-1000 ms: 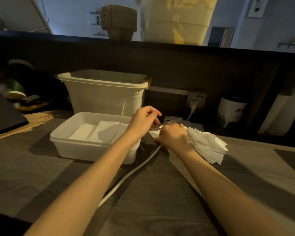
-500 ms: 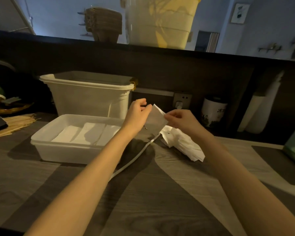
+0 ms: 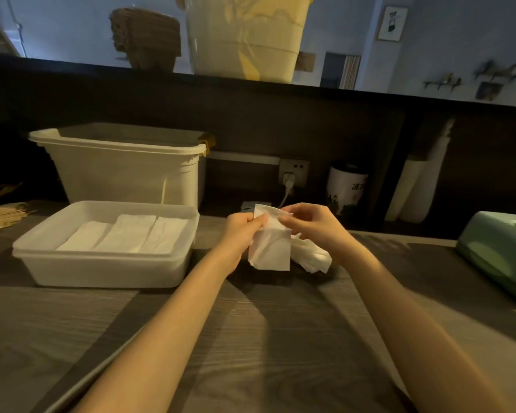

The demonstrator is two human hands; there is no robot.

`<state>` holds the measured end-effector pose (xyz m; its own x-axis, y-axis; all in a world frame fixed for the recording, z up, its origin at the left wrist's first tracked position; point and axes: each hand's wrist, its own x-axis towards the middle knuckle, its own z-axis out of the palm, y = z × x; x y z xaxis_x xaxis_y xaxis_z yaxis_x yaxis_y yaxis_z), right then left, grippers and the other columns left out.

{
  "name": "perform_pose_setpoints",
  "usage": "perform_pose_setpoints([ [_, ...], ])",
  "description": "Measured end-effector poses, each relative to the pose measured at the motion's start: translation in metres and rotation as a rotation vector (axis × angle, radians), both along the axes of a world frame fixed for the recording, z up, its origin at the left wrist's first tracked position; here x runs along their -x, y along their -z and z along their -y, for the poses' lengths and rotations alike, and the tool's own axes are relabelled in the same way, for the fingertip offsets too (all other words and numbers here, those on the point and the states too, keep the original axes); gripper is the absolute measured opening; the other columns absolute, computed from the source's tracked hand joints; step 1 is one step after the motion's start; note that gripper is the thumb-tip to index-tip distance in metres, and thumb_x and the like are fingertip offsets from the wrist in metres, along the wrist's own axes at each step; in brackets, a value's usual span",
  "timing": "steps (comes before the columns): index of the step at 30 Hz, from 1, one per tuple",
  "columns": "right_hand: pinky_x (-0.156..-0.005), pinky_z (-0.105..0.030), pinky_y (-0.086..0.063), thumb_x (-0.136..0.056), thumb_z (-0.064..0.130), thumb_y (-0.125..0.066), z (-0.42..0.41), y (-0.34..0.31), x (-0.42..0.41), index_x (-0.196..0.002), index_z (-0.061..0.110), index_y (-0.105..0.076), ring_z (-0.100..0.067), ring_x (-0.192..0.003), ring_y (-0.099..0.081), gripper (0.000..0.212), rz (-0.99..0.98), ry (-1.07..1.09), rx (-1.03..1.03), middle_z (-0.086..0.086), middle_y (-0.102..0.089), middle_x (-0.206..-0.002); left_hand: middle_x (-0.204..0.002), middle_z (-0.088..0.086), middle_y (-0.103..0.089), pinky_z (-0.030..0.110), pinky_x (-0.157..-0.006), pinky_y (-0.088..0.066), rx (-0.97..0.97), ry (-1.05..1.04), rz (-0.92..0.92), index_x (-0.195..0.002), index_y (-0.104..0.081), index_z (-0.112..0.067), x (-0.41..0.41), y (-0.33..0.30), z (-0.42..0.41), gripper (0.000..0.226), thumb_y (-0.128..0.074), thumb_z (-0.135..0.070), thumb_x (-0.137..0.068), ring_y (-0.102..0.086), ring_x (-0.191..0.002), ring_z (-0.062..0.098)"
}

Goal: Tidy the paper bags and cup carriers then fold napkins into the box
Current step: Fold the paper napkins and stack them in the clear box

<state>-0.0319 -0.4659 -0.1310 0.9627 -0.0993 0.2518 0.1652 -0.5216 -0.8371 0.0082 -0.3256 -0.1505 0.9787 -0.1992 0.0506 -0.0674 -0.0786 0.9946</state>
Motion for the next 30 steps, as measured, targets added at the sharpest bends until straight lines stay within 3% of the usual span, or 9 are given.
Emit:
perform_pose_setpoints([
  [5,-0.058,-0.010,-0.046,-0.091,0.021,-0.060,-0.006,0.010,-0.006,-0.092,0.016,-0.066,-0.005,-0.077,-0.059,0.008,0.080,0.072,-0.131,0.005,-0.063,-0.085,-0.104,0.006,-0.061,0.035,-0.080,-0.053,0.006,0.042,-0.047,-0.098,-0.056,-0.016,0.002,0.003,-0.003,0.013,-0.056,-0.027,-0.092,-0.060,-0.094,0.020],
  [10,-0.067,-0.017,-0.046,-0.093,0.023,-0.057,-0.010,0.013,-0.005,-0.089,0.016,-0.062,-0.010,-0.084,-0.057,0.009,0.098,0.136,-0.306,0.004,-0.060,-0.087,-0.103,-0.001,-0.056,0.038,-0.087,-0.052,-0.029,0.134,-0.062,-0.105,-0.051,-0.018,0.009,0.008,-0.001,0.020,-0.060,-0.027,-0.089,-0.054,-0.100,0.018],
  [13,-0.070,-0.019,-0.047,-0.091,0.034,-0.057,-0.014,0.014,-0.001,-0.109,0.015,-0.057,-0.015,-0.095,-0.056,0.026,0.015,0.139,-0.300,0.004,-0.059,-0.098,-0.100,-0.002,-0.054,0.039,-0.085,-0.052,0.032,0.071,-0.063,-0.111,-0.051,-0.017,0.012,0.008,0.002,0.023,-0.054,-0.030,-0.092,-0.054,-0.100,0.020],
  [17,-0.089,-0.032,-0.050,-0.084,0.041,-0.064,-0.017,0.020,0.004,-0.132,0.013,-0.044,-0.020,-0.111,-0.054,0.059,-0.075,0.185,-0.218,-0.003,-0.053,-0.122,-0.108,0.003,-0.055,0.041,-0.089,-0.052,0.095,0.081,-0.084,-0.123,-0.049,-0.018,0.016,0.009,0.003,0.034,-0.050,-0.035,-0.094,-0.055,-0.105,0.024],
  [19,-0.092,-0.035,-0.050,-0.083,0.034,-0.068,-0.016,0.024,0.007,-0.133,0.013,-0.043,-0.021,-0.111,-0.053,0.060,-0.074,0.210,-0.208,-0.005,-0.052,-0.124,-0.115,0.006,-0.053,0.041,-0.092,-0.051,0.086,0.096,-0.074,-0.129,-0.046,-0.019,0.019,0.010,0.005,0.039,-0.048,-0.037,-0.094,-0.054,-0.107,0.025],
  [22,-0.085,-0.029,-0.050,-0.083,0.021,-0.070,-0.016,0.027,0.010,-0.130,0.012,-0.044,-0.019,-0.107,-0.054,0.055,-0.093,0.191,-0.190,-0.005,-0.053,-0.121,-0.119,0.007,-0.052,0.039,-0.096,-0.048,0.091,0.083,-0.050,-0.131,-0.045,-0.017,0.020,0.010,0.005,0.041,-0.046,-0.037,-0.095,-0.052,-0.110,0.025],
  [26,-0.080,-0.028,-0.055,-0.084,0.015,-0.068,-0.015,0.031,0.013,-0.132,0.013,-0.045,-0.020,-0.104,-0.061,0.053,-0.130,0.141,-0.241,-0.007,-0.058,-0.121,-0.118,0.008,-0.054,0.041,-0.094,-0.049,0.139,0.060,-0.067,-0.129,-0.046,-0.015,0.017,0.009,0.004,0.039,-0.044,-0.036,-0.096,-0.054,-0.108,0.025],
  [30,-0.080,-0.030,-0.057,-0.083,0.016,-0.070,-0.013,0.033,0.015,-0.132,0.016,-0.043,-0.020,-0.101,-0.064,0.056,-0.144,0.048,-0.297,-0.006,-0.061,-0.117,-0.104,0.001,-0.055,0.032,-0.078,-0.051,0.253,0.065,-0.159,-0.125,-0.046,-0.016,0.018,0.008,0.004,0.033,-0.049,-0.030,-0.095,-0.055,-0.095,0.020],
])
